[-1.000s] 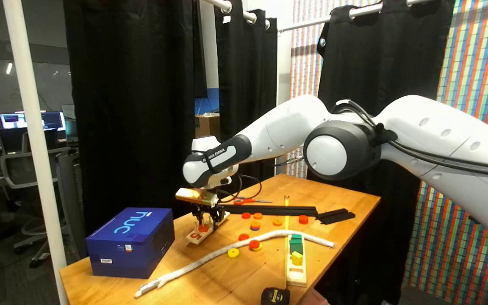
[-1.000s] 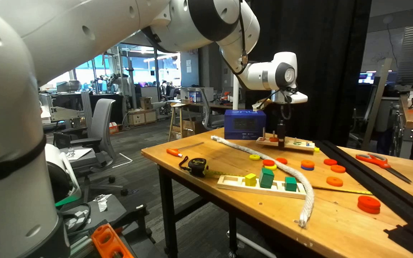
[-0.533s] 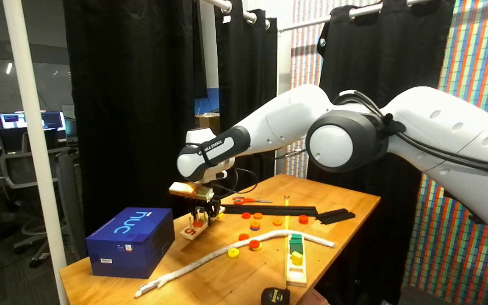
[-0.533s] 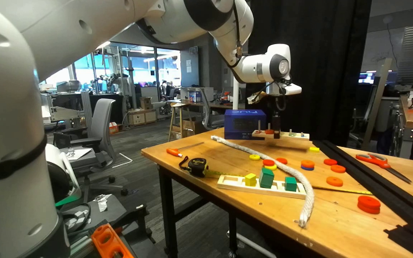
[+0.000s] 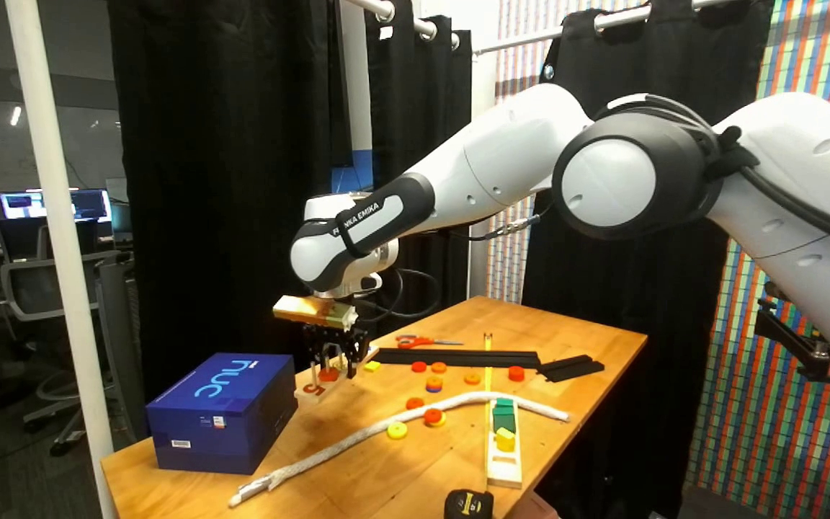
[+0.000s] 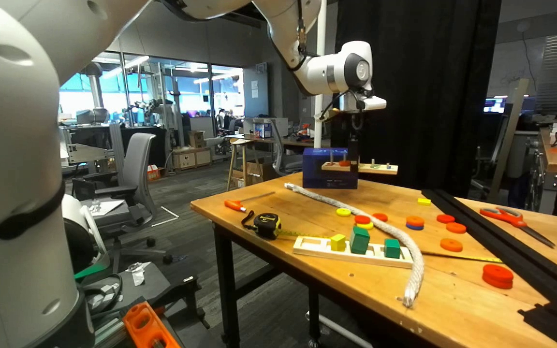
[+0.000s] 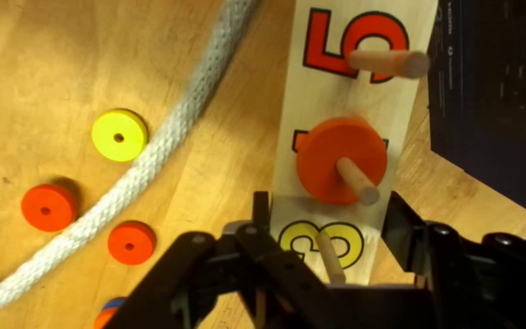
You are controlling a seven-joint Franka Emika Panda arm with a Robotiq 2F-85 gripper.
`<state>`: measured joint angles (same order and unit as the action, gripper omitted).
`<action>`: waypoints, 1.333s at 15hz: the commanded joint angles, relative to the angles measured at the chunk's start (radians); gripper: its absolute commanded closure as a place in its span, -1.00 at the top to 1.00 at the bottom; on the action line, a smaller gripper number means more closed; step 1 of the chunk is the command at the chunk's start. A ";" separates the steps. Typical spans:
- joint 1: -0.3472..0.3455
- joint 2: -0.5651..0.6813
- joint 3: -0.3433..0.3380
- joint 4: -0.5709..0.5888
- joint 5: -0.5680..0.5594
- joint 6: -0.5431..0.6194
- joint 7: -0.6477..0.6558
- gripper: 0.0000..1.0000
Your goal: Move the wooden object forward and then remove the orange circle.
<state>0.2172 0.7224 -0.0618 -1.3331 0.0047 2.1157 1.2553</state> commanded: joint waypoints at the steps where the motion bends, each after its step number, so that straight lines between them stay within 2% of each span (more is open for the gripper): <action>1: 0.031 -0.177 -0.012 -0.237 -0.024 0.078 0.072 -0.28; 9: 0.054 -0.395 0.013 -0.588 -0.063 0.178 0.232 -0.28; 14: 0.078 -0.472 0.038 -0.716 -0.127 0.264 0.379 -0.28; 20: 0.088 -0.522 0.071 -0.818 -0.159 0.451 0.582 -0.28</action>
<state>0.3028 0.2614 0.0031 -2.0762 -0.1212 2.4858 1.7388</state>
